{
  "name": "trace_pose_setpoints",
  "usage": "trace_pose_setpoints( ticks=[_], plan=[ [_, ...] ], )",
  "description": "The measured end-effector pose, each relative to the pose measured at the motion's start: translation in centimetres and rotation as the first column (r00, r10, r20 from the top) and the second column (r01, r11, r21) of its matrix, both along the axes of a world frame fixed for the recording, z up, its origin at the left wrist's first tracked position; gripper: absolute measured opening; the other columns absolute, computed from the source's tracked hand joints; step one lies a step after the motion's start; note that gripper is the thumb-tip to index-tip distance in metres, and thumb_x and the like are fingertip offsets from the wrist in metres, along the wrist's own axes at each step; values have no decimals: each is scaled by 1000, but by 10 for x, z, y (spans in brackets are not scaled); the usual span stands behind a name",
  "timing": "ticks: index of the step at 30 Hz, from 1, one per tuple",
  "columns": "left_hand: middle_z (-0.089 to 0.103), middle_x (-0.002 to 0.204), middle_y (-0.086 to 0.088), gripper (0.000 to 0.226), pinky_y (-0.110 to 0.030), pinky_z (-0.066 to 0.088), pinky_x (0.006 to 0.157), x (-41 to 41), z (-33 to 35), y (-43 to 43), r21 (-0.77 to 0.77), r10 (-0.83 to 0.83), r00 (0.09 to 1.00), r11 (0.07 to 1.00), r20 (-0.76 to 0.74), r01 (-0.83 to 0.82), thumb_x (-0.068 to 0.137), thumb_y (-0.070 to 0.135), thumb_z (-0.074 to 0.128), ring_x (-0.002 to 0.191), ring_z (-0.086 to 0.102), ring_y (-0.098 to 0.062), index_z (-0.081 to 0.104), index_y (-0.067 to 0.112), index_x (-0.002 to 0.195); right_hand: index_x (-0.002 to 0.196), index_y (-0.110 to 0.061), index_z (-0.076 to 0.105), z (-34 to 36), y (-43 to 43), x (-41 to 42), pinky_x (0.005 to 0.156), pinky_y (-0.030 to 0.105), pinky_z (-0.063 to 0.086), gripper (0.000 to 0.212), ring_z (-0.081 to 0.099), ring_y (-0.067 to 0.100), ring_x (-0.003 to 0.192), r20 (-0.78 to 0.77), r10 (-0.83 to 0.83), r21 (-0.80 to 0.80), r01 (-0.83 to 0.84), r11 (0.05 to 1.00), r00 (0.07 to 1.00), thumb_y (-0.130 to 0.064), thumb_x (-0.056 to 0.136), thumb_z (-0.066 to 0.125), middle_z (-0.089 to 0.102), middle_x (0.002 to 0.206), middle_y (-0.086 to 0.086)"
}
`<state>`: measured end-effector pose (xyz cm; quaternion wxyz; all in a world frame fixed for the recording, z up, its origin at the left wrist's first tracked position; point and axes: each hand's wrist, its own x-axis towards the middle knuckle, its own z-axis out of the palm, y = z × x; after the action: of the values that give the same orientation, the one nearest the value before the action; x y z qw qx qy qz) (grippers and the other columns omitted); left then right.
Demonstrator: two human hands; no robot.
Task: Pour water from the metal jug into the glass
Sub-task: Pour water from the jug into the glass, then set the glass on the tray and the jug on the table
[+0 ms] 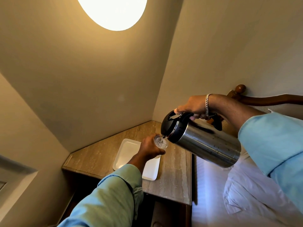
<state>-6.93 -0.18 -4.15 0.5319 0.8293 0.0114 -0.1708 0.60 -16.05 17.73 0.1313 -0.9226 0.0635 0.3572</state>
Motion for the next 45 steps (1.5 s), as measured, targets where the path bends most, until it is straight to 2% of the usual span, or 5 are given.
trace_pose_setpoints(
  ticks=[15,22,26,36,45],
  plan=[
    [65,119,-5,76,-31,54,88,-3,11,3,-43,33,999,999,29,-32,58,20,90,108,63,-23,56,12,125,54,-16,59,-19,-24,-47,48,23,33,71,35,7,30,166,-46,69,35,997,985,-81,77,41,46,37,-9],
    [65,121,-4,81,-34,55,90,-10,11,5,-47,53,998,998,28,-52,55,22,91,107,63,-22,55,14,127,41,-16,50,-49,-55,-87,40,22,28,82,31,11,25,268,-294,287,215,933,918,-95,59,38,40,31,-4],
    [66,115,-3,73,-32,54,87,-10,9,5,-56,70,997,996,23,-69,55,17,91,104,63,-21,58,16,120,42,-11,51,-88,-69,-115,39,23,28,91,32,15,25,318,-522,489,335,805,791,-100,49,35,37,30,1],
    [62,110,2,75,-10,41,65,-7,-21,15,56,104,994,993,33,-105,56,17,91,96,58,-16,55,16,123,33,-15,48,-192,-54,-167,51,31,34,80,50,23,40,340,-868,713,503,489,362,-72,88,35,51,33,0],
    [66,120,-7,72,-32,47,91,1,-80,27,146,160,986,975,49,-166,59,17,89,108,61,-26,56,14,122,45,-12,60,-279,-35,-162,58,31,38,76,62,26,56,350,-935,754,574,319,59,-70,86,33,61,48,9]
  ],
)
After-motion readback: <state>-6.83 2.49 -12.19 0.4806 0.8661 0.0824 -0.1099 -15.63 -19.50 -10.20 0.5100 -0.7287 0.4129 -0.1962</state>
